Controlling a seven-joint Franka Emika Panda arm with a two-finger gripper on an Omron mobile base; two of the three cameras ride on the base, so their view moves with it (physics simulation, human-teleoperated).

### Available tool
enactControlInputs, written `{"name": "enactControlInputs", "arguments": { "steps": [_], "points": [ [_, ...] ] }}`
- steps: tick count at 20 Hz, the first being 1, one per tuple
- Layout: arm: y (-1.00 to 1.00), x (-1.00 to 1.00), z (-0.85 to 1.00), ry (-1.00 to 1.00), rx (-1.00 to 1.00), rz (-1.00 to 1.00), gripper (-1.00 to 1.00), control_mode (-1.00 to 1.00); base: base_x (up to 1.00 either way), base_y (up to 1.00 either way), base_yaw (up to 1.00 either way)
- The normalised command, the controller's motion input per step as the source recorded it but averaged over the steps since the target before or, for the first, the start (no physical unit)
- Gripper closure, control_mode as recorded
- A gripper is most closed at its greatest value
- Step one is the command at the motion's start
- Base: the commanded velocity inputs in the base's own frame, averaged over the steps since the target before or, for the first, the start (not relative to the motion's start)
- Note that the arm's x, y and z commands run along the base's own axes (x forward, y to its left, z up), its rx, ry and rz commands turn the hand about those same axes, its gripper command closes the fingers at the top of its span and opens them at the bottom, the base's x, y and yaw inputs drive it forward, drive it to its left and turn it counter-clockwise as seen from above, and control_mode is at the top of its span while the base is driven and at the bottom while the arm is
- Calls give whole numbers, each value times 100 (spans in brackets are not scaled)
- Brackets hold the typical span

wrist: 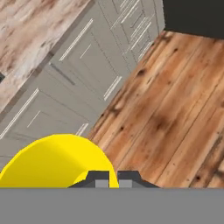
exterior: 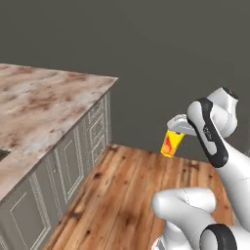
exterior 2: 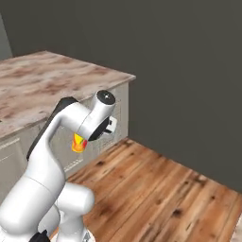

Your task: Pick the cup and bowl from the counter and place them on the counter next to the sink.

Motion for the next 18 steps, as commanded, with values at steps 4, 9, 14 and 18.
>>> {"name": "enactControlInputs", "arguments": {
  "steps": [4, 9, 14, 18],
  "points": [
    [0, 0, 0, 0, 0, 0, 100, 100, -2, -9, 76],
    [0, 0, 0, 0, 0, 0, 100, 100, 10, -12, 76],
    [0, 0, 0, 0, 0, 0, 100, 100, 61, -5, 65],
    [0, 0, 0, 0, 0, 0, 100, 100, 100, -37, 46]
  ]
}}
